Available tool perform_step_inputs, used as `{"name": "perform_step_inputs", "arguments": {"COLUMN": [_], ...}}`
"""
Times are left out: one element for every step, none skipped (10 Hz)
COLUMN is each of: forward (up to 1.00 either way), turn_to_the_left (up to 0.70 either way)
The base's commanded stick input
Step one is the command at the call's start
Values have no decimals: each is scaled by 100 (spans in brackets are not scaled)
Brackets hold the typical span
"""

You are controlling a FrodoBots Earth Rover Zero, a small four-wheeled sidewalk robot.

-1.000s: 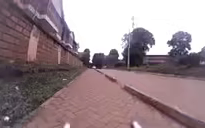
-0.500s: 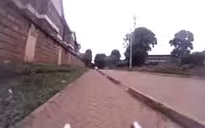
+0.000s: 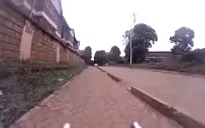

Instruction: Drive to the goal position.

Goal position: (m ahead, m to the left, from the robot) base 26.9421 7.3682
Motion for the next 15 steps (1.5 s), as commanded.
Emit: {"name": "perform_step_inputs", "arguments": {"forward": [50,50,50,50,50,50,50,50,50,50,50,50,50,50,50], "turn_to_the_left": [0,0,24,37,47,48,49,12,14,3,4,1,5,10,8]}}
